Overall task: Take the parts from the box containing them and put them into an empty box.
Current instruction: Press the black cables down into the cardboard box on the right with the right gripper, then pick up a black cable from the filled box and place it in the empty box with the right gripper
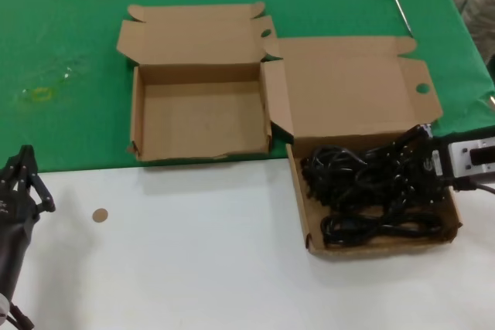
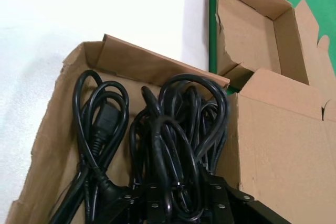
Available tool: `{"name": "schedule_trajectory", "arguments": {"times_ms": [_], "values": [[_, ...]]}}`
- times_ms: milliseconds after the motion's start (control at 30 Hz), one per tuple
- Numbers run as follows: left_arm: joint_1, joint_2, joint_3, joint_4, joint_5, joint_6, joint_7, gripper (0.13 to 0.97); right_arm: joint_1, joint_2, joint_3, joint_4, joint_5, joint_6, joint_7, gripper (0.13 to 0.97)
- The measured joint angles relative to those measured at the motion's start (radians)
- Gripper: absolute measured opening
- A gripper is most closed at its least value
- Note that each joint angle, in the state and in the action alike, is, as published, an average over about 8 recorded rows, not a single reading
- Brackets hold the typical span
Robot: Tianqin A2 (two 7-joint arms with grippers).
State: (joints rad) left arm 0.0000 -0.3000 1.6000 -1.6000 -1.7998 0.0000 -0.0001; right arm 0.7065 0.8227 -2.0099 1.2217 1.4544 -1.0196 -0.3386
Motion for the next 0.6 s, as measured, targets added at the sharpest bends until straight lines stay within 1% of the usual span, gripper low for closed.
{"name": "schedule_trajectory", "arguments": {"times_ms": [133, 400, 600], "values": [[0.000, 0.000, 0.000, 0.000, 0.000, 0.000, 0.000, 0.152, 0.002, 0.012, 0.004, 0.021, 0.003, -0.017, 0.023, 0.324], [0.000, 0.000, 0.000, 0.000, 0.000, 0.000, 0.000, 0.152, 0.021, 0.033, 0.013, 0.056, 0.014, -0.055, 0.061, 0.237], [0.000, 0.000, 0.000, 0.000, 0.000, 0.000, 0.000, 0.152, 0.047, 0.020, 0.017, 0.068, 0.017, -0.063, 0.081, 0.233]]}}
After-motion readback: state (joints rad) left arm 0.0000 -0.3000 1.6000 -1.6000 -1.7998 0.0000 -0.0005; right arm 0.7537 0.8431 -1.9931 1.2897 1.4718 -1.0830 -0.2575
